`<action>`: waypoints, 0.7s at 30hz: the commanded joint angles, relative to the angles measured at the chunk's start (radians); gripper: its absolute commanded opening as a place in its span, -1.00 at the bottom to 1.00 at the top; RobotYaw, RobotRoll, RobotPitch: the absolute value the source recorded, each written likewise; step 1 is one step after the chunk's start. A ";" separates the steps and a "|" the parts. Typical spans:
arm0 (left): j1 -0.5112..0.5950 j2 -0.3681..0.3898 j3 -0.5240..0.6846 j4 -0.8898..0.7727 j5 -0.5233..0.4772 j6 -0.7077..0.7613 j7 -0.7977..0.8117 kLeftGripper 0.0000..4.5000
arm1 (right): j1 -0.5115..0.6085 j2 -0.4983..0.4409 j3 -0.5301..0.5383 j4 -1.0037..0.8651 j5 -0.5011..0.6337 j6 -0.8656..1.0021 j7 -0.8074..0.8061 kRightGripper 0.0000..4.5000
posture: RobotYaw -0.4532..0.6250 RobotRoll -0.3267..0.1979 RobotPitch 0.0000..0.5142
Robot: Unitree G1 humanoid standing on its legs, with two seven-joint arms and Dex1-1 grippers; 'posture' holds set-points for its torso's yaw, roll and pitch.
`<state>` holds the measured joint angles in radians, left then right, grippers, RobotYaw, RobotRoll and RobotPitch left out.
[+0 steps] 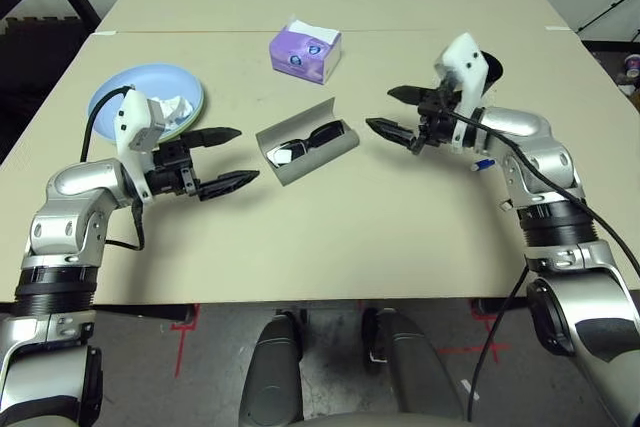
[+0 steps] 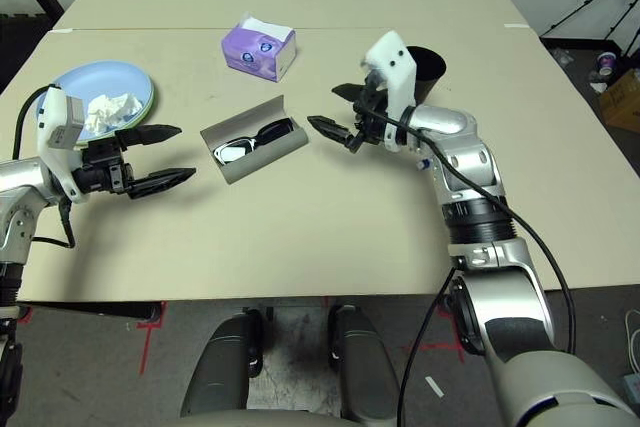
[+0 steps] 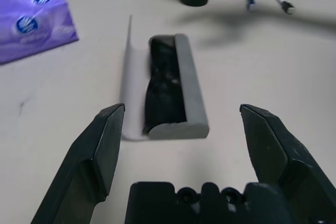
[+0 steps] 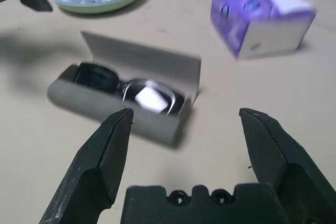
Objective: Organize and tidy the items on the table.
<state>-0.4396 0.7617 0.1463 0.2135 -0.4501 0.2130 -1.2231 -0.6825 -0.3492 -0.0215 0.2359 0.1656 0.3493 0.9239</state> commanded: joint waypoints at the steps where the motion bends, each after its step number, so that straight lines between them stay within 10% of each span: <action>1: -0.009 -0.012 -0.011 0.007 0.017 -0.016 0.011 1.00 | 0.017 -0.013 -0.019 0.007 0.029 -0.075 -0.006 0.98 | -0.14 0.25 -0.26; 13: -0.098 -0.043 -0.043 0.164 0.137 -0.112 0.109 1.00 | 0.035 -0.054 0.017 -0.006 0.065 -0.143 0.036 0.98 | -0.15 0.25 -0.27; 21: -0.151 -0.045 -0.023 0.227 0.143 -0.132 0.143 -0.13 | 0.058 -0.065 0.026 -0.051 0.074 -0.126 0.034 1.00 | -0.17 0.25 -0.28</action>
<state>-0.5826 0.7149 0.1166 0.4216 -0.3116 0.0841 -1.0802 -0.6378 -0.4039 -0.0050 0.2000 0.2280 0.2150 0.9574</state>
